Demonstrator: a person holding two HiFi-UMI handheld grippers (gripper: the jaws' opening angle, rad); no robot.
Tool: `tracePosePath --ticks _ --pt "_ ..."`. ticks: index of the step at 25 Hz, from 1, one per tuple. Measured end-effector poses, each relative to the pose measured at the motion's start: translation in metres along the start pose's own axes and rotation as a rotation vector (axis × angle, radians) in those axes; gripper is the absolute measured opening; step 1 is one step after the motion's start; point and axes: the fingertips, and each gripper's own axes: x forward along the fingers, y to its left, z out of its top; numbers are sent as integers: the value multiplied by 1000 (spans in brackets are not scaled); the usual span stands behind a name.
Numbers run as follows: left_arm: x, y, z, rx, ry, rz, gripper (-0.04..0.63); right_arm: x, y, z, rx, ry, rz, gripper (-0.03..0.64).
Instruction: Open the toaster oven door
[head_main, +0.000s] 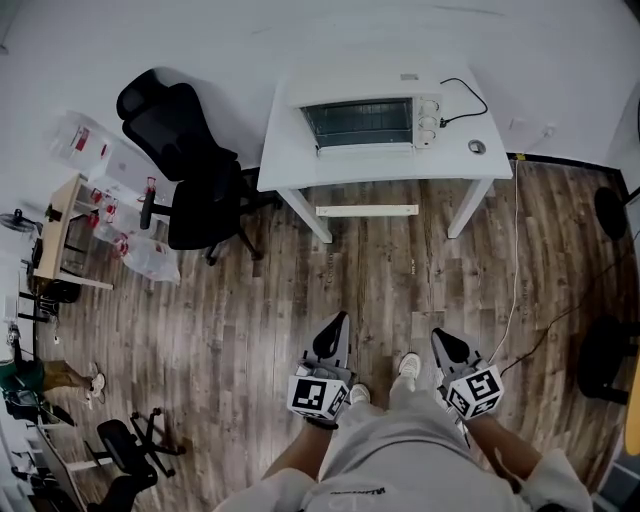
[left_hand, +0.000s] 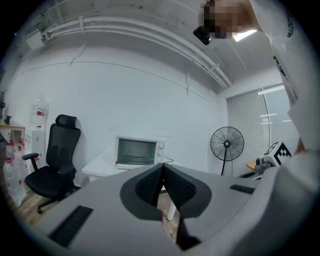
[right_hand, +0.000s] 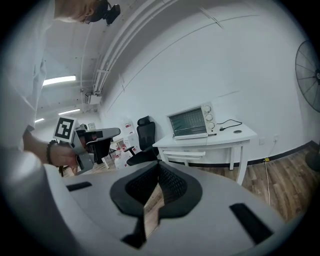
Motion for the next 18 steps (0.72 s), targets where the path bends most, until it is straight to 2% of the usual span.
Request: tracePosePath --ticks 6,10,18 --pt "-40 6 12 -18 -46 -42 6 -6 39 0 -31 -9 -34 17" --pt "-86 8 14 -22 -69 -95 7 -20 83 -4 -42 -29 -68 17" --pt "-162 17 25 -37 -109 -155 7 -43 163 -14 -56 -74 -139 17"
